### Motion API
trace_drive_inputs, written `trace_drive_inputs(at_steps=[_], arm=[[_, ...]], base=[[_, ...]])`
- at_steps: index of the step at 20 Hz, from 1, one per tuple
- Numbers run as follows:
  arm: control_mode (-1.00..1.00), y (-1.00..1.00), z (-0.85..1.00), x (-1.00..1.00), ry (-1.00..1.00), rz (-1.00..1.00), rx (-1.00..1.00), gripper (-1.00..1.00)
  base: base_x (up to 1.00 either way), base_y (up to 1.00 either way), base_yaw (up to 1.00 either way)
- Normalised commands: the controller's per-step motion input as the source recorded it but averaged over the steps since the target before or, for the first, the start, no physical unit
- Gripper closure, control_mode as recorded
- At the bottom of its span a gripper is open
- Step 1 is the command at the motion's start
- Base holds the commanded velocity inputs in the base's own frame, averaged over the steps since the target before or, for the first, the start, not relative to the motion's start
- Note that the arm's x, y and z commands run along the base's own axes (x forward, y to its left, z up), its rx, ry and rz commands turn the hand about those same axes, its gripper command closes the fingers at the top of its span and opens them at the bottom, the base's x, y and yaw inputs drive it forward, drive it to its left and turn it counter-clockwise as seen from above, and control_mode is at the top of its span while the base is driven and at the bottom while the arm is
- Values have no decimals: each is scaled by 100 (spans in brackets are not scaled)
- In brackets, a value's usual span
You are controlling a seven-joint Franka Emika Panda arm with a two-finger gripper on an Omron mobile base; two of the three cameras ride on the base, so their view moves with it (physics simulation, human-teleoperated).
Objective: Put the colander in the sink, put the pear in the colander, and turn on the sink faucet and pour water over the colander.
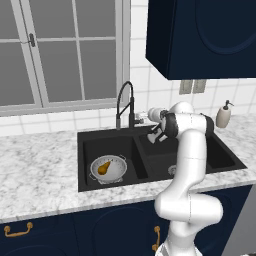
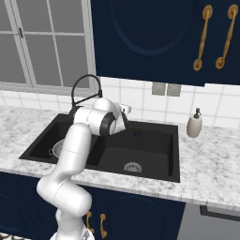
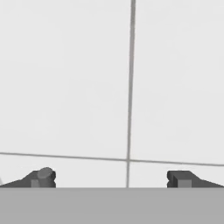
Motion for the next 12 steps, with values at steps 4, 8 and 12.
trace_drive_inputs(at_steps=[4, 8, 12], arm=[[-100, -100, -10, 4, 0, 0, 3, -100], [-100, -100, -15, 3, 0, -1, 4, -100], [-100, -100, -16, 0, 0, -3, 5, -100]], base=[[0, 0, 0], [0, 0, 0], [0, 0, 0]])
